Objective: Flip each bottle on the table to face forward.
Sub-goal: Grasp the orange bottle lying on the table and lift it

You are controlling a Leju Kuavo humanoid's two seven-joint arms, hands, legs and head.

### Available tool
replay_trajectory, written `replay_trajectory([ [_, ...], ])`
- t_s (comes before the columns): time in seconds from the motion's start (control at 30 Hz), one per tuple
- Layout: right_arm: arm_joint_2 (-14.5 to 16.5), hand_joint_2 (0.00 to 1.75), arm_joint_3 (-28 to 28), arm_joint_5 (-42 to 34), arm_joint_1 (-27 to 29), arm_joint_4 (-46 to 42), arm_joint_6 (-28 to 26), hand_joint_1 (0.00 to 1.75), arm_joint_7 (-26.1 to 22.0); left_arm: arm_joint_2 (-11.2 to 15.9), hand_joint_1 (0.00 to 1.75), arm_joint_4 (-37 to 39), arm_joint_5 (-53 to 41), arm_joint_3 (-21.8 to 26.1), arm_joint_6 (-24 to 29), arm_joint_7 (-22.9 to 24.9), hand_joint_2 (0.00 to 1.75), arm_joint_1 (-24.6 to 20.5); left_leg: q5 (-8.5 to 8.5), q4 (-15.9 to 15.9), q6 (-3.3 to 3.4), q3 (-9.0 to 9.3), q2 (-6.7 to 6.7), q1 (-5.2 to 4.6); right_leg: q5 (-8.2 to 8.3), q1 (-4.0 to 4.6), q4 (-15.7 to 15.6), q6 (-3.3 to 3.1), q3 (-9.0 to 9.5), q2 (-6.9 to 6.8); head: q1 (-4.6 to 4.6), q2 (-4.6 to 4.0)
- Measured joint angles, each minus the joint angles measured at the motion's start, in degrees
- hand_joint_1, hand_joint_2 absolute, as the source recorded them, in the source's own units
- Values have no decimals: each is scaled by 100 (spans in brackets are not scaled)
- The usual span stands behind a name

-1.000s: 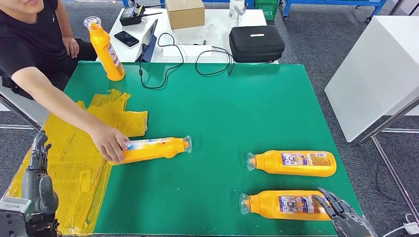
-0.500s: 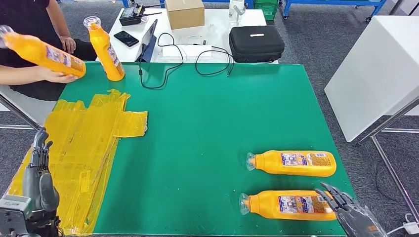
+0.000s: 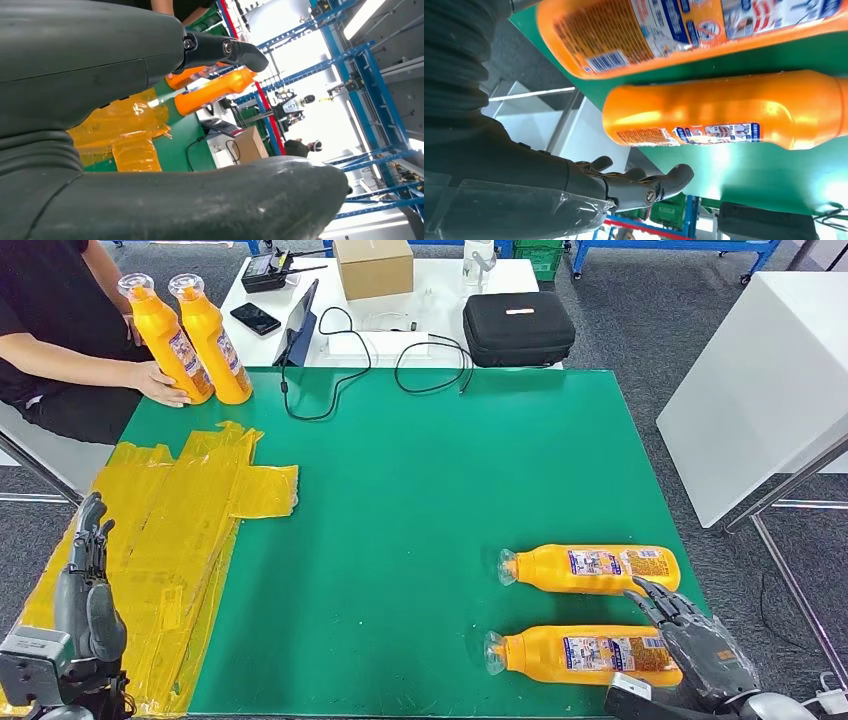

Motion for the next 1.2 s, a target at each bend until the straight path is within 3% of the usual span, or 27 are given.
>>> replay_trajectory([
  [0.57, 78, 175, 280, 10, -553, 730, 570, 0, -109, 7, 0, 32, 103, 5, -50, -12, 0, -118, 1, 0, 1, -4, -6, 0, 0, 0, 0, 0, 2, -2, 1, 0],
  [0.83, -175, 175, 603, -211, -522, 860, 648, 0, 14, 27, 0, 53, 179, 5, -56, -15, 0, -188, 0, 0, 1, -4, -6, 0, 0, -1, 0, 1, 2, -2, 0, 0],
  [0.87, -213, 175, 639, -235, -516, 866, 669, 17, 41, 30, 0, 57, 181, 5, -57, -16, 0, -194, 0, 0, 1, -4, -6, -1, 0, -1, 0, 1, 1, -2, 0, 0],
  [0.97, -345, 175, 766, -320, -497, 890, 716, 147, 139, 37, 0, 90, 191, 5, -66, -16, 0, -225, 0, 1, 1, -4, -7, -1, -1, -1, 0, 1, 1, -2, 1, 0],
  [1.0, -400, 175, 809, -369, -487, 899, 734, 175, 176, 39, 0, 105, 195, 5, -69, -16, 0, -243, 0, 1, 1, -4, -7, -1, 0, -1, 0, 1, 1, -2, 0, 0],
  [1.2, -674, 175, 936, -663, -401, 913, 765, 175, 314, 57, 0, 167, 240, 3, -71, -16, 0, -325, 0, 1, 1, -2, -7, -1, 0, 0, 0, 1, 3, -2, 0, 0],
])
